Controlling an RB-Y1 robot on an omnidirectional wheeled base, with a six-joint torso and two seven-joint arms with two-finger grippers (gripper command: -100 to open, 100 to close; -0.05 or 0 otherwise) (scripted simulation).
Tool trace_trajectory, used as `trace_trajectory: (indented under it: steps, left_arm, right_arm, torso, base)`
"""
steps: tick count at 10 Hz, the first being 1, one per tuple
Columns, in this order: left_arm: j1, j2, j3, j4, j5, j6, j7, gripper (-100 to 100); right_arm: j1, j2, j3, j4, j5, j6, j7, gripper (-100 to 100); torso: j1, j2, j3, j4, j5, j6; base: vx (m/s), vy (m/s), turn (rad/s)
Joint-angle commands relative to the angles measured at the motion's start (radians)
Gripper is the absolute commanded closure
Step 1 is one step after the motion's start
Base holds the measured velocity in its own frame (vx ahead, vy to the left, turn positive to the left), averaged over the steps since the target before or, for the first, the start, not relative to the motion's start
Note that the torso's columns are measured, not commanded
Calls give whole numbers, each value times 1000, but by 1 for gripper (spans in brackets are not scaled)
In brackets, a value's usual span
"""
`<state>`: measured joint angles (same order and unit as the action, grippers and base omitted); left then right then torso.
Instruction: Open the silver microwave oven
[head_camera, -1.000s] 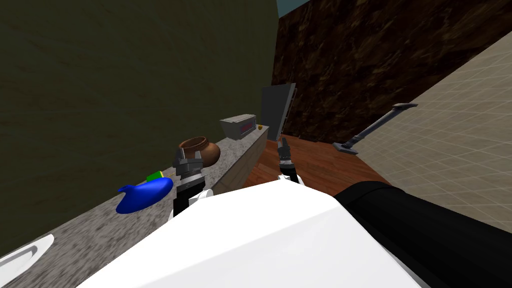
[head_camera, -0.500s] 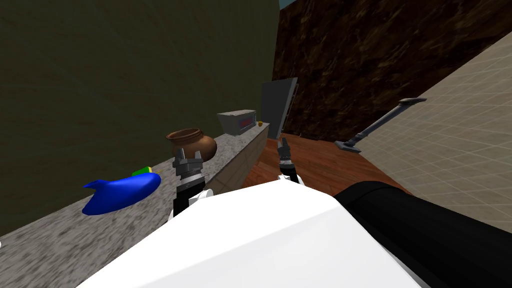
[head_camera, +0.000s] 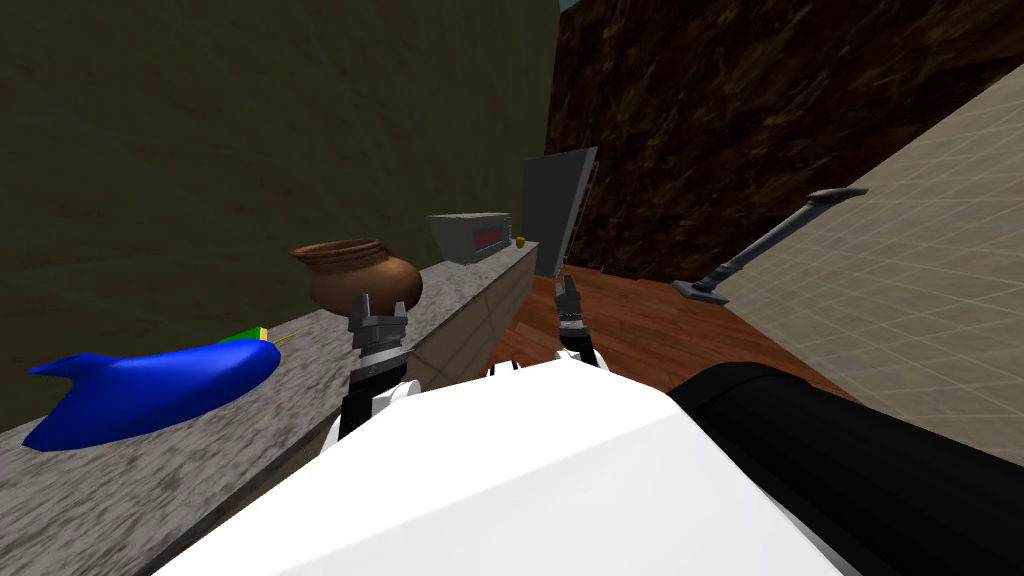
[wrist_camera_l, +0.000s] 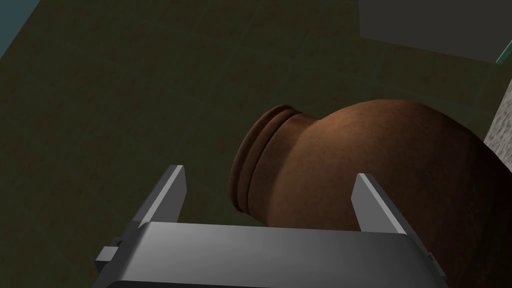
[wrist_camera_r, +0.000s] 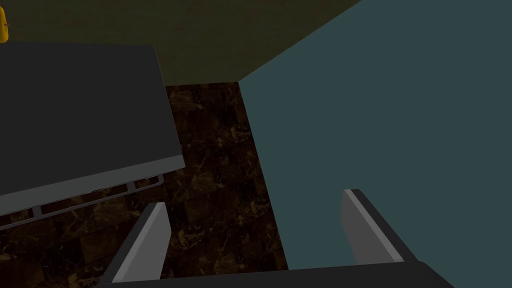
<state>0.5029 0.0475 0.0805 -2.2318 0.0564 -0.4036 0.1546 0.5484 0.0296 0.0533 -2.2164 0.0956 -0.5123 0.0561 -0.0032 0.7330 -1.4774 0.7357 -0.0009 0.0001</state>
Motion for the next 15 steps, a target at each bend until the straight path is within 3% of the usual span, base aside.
trace_trajectory:
  steps: [1, 6, 15]
  left_arm:
    - [-18, 69, 18, 10, -1, 37, 40, -100]
    - [-66, 112, 64, 40, -5, 133, 146, -100]
    - [-158, 115, 152, 102, -13, 316, 347, -100]
  right_arm:
    - [0, 0, 0, 0, 0, 0, 0, 0]
    - [0, 0, 0, 0, 0, 0, 0, 0]
    - [0, 0, 0, 0, 0, 0, 0, 0]
  torso:
    - [0, 1, -1, 1, 0, 0]
    - [3, 2, 0, 1, 1, 0]
    - [4, 8, 3, 3, 1, 0]
  base:
    - [113, -130, 4]
    - [185, -175, 3]
    - [210, -206, 3]
